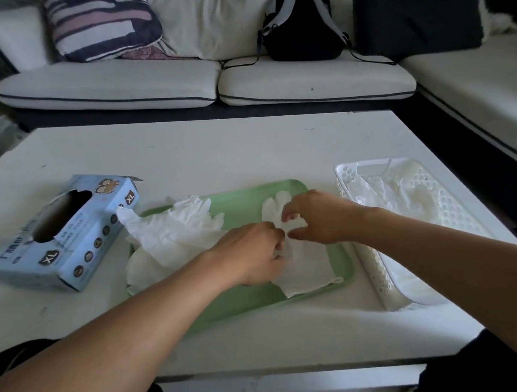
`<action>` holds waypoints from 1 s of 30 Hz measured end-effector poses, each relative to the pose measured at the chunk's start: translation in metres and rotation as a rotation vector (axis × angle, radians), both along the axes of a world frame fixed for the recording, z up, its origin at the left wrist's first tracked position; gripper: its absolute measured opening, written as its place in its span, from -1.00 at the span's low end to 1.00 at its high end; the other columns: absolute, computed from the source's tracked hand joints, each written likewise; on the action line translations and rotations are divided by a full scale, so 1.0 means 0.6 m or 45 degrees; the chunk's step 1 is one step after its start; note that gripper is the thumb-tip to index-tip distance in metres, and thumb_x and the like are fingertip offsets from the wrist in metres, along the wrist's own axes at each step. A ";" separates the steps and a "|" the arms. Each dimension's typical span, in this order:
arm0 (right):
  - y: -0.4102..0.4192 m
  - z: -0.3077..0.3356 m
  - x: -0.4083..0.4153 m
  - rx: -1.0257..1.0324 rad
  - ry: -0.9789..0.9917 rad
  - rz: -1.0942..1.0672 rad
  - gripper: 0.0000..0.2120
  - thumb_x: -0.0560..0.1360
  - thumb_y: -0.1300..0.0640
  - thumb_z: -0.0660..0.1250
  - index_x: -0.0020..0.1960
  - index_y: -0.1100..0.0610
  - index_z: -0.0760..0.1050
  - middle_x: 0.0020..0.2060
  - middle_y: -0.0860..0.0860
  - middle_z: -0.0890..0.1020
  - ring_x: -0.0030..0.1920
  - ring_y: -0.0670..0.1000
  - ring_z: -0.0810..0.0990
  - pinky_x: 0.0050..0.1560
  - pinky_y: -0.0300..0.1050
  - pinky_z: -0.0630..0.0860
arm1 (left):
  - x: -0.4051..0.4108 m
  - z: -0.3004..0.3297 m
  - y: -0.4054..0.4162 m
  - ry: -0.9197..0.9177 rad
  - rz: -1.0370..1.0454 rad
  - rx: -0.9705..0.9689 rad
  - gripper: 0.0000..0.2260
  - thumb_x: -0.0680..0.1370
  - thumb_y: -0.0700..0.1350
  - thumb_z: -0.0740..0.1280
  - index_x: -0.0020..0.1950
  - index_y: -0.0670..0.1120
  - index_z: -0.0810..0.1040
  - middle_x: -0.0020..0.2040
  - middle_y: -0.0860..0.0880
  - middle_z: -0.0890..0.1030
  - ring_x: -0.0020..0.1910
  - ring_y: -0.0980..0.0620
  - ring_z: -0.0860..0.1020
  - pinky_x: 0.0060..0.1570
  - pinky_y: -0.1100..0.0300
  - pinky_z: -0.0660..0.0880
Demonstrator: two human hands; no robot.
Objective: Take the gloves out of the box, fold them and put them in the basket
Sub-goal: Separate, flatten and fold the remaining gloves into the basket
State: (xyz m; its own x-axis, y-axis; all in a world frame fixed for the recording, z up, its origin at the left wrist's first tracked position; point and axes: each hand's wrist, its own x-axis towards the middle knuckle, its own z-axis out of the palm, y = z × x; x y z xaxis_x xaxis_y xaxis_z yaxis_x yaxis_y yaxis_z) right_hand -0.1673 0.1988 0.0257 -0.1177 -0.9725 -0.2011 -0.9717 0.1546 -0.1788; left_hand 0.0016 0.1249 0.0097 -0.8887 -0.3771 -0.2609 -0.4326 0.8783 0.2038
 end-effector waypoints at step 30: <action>-0.064 -0.063 -0.036 -0.084 -0.312 -0.337 -0.11 0.43 0.11 0.54 0.61 -0.01 0.11 0.14 0.12 0.58 0.18 0.12 0.52 0.07 -0.16 0.42 | -0.007 -0.055 -0.039 -0.255 0.017 -0.164 -0.08 0.51 0.44 0.23 0.68 0.03 -0.08 0.68 0.06 -0.04 0.65 -0.04 -0.07 0.59 -0.12 -0.07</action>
